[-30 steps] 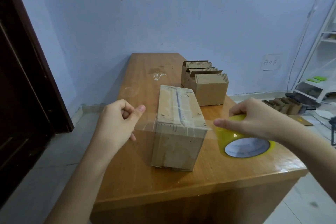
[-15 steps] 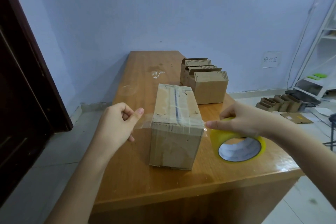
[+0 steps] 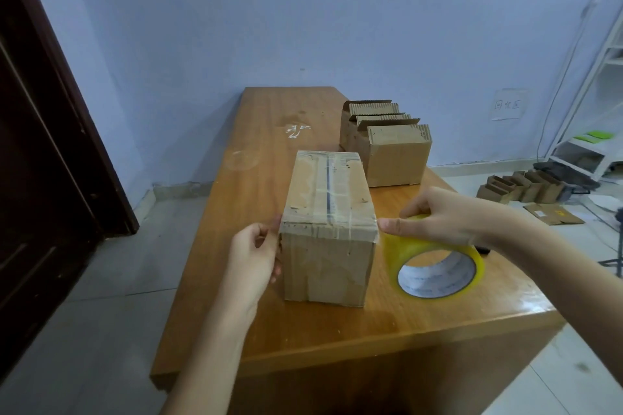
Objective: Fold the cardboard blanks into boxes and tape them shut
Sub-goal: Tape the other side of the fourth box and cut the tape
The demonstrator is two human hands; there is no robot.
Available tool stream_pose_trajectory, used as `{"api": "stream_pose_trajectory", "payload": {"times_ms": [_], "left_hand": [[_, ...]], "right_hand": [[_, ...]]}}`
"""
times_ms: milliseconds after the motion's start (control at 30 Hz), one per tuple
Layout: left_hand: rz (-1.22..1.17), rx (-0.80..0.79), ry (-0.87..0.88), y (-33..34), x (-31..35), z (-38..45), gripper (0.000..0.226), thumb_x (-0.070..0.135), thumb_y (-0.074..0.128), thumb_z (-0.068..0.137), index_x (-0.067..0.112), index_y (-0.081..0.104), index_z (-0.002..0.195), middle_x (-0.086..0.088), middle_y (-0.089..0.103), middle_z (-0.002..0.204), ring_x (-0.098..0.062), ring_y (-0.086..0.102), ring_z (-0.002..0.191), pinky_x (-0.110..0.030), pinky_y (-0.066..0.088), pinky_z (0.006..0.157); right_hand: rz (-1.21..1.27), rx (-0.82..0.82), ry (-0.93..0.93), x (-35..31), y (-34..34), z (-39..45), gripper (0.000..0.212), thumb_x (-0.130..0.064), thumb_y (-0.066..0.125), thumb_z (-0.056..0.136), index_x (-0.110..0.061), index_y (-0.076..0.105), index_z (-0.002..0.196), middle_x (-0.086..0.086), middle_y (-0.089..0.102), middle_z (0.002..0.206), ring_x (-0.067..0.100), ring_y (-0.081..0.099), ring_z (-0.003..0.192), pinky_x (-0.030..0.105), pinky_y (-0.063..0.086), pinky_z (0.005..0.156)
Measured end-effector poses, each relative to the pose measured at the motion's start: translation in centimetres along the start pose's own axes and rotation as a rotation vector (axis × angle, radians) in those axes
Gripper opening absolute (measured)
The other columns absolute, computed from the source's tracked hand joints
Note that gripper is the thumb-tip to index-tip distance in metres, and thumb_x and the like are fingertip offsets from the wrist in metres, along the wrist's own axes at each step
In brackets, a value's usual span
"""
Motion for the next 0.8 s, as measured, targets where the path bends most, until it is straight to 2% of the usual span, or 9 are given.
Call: {"api": "stream_pose_trajectory", "payload": {"times_ms": [133, 233, 333, 400, 467, 567, 600, 700, 800], "left_hand": [[-0.039, 0.033, -0.121, 0.4, -1.2, -0.2, 0.023, 0.023, 0.042, 0.1, 0.01, 0.056, 0.087, 0.0, 0.047, 0.057, -0.009, 0.043, 0.043, -0.019, 0.033, 0.038], [-0.034, 0.028, -0.218, 0.8, -2.3, -0.6, 0.02, 0.026, 0.041, 0.1, 0.013, 0.055, 0.097, -0.001, 0.051, 0.068, -0.011, 0.046, 0.055, -0.022, 0.037, 0.047], [-0.024, 0.042, -0.197, 0.9, -3.0, -1.2, 0.02, 0.024, 0.04, 0.1, 0.014, 0.056, 0.107, -0.003, 0.06, 0.085, -0.012, 0.056, 0.07, -0.023, 0.044, 0.057], [-0.111, 0.09, -0.077, 0.5, -2.3, -1.9, 0.022, 0.029, 0.038, 0.1, 0.022, 0.055, 0.111, 0.002, 0.062, 0.107, -0.013, 0.06, 0.096, -0.026, 0.047, 0.077], [-0.189, 0.057, 0.061, 0.5, -0.6, -2.9, 0.028, 0.043, 0.033, 0.096, 0.038, 0.048, 0.119, 0.019, 0.054, 0.119, -0.001, 0.05, 0.113, -0.023, 0.038, 0.093], [-0.24, -0.08, 0.073, 1.9, 0.9, -4.7, 0.038, 0.051, 0.023, 0.089, 0.048, 0.034, 0.126, 0.037, 0.041, 0.12, 0.025, 0.038, 0.108, -0.003, 0.028, 0.092], [-0.224, -0.086, 0.039, 2.3, 0.5, -5.1, 0.041, 0.049, 0.022, 0.091, 0.045, 0.031, 0.131, 0.037, 0.038, 0.124, 0.025, 0.035, 0.111, -0.002, 0.022, 0.093], [-0.124, -0.085, -0.088, 2.0, -1.0, -6.0, 0.062, 0.053, 0.019, 0.09, 0.027, 0.024, 0.146, 0.013, 0.03, 0.149, -0.004, 0.026, 0.136, -0.018, 0.018, 0.099], [0.077, 0.019, 0.033, -0.6, 1.0, -5.7, 0.076, 0.061, 0.019, 0.079, 0.026, 0.028, 0.146, 0.008, 0.031, 0.151, -0.006, 0.028, 0.136, -0.021, 0.02, 0.101]], "right_hand": [[0.0, -0.006, -0.012, -0.2, 0.1, -0.2, 0.068, -0.083, 0.043, 0.06, -0.015, 0.038, 0.056, -0.004, 0.022, 0.055, 0.013, 0.025, 0.051, 0.03, 0.02, 0.057], [0.014, -0.014, -0.018, -0.3, 0.2, -0.3, 0.068, -0.083, 0.044, 0.06, -0.015, 0.039, 0.057, -0.003, 0.024, 0.056, 0.014, 0.026, 0.051, 0.031, 0.021, 0.057], [0.036, -0.003, -0.021, -0.1, 0.2, -0.2, 0.068, -0.084, 0.046, 0.059, -0.017, 0.035, 0.054, -0.003, 0.023, 0.055, 0.015, 0.025, 0.051, 0.034, 0.02, 0.057], [0.037, -0.009, -0.029, -0.2, 0.1, -0.1, 0.067, -0.082, 0.048, 0.061, -0.016, 0.036, 0.054, -0.003, 0.024, 0.055, 0.014, 0.025, 0.051, 0.033, 0.021, 0.056], [0.041, -0.024, -0.025, -0.5, 0.2, -0.1, 0.066, -0.08, 0.049, 0.061, -0.014, 0.039, 0.056, -0.002, 0.025, 0.055, 0.014, 0.026, 0.051, 0.031, 0.021, 0.055], [0.077, -0.033, -0.026, -0.4, 0.4, 0.1, 0.065, -0.078, 0.051, 0.062, -0.013, 0.041, 0.058, -0.002, 0.024, 0.055, 0.015, 0.026, 0.052, 0.028, 0.02, 0.053], [0.083, -0.028, -0.029, -0.4, 0.5, 0.2, 0.065, -0.077, 0.051, 0.062, -0.014, 0.04, 0.057, -0.002, 0.024, 0.055, 0.015, 0.025, 0.052, 0.027, 0.02, 0.053], [0.095, -0.009, -0.048, -0.2, 0.5, 0.2, 0.066, -0.078, 0.052, 0.062, -0.014, 0.037, 0.055, -0.001, 0.022, 0.055, 0.016, 0.024, 0.052, 0.029, 0.019, 0.053], [0.108, -0.009, -0.056, -0.2, 0.4, 0.1, 0.066, -0.081, 0.051, 0.059, -0.017, 0.036, 0.052, -0.001, 0.022, 0.054, 0.016, 0.024, 0.052, 0.03, 0.019, 0.053]]}}
Point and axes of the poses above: each hand's wrist, its own z-axis towards the middle knuckle, its own y-axis out of the palm, x = y × z, the point moved 5 cm from there along z, towards the middle knuckle
